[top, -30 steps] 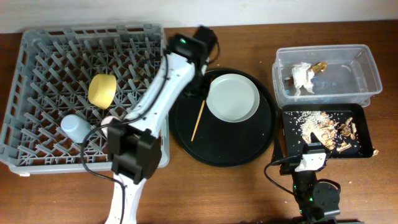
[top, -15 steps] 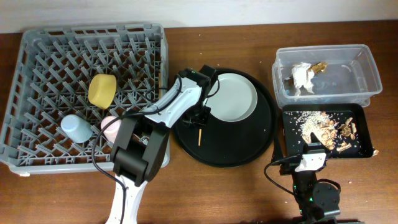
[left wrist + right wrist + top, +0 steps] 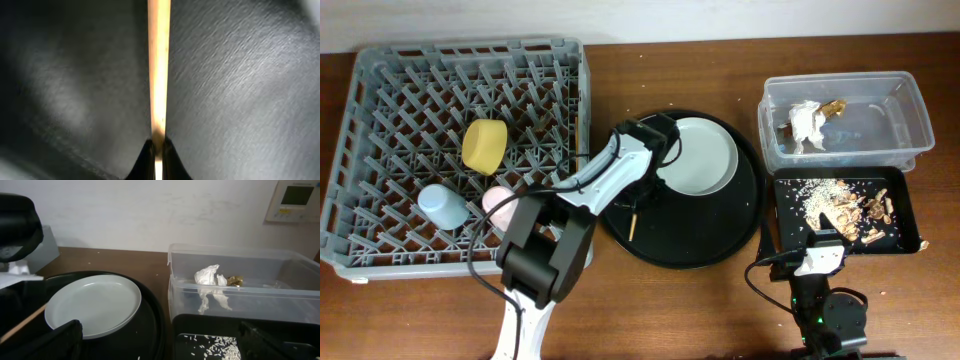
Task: Sort waste into correct bins and load items into the dishwasher rack
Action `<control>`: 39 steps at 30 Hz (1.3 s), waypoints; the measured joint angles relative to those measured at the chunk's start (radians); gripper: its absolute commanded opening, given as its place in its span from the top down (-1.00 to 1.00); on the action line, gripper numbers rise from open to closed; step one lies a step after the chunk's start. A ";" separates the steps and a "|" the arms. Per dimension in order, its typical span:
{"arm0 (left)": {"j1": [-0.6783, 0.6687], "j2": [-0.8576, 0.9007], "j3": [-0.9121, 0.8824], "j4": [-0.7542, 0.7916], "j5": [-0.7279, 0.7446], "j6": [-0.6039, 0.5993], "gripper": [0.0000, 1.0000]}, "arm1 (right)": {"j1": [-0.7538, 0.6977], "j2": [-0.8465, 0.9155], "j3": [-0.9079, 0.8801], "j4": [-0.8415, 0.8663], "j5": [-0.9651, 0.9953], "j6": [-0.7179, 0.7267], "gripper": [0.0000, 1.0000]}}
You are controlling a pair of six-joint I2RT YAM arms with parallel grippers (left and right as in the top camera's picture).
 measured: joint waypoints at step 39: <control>0.102 0.164 0.253 0.152 0.248 -0.003 1.00 | 0.000 -0.001 0.000 0.000 0.000 0.000 -0.97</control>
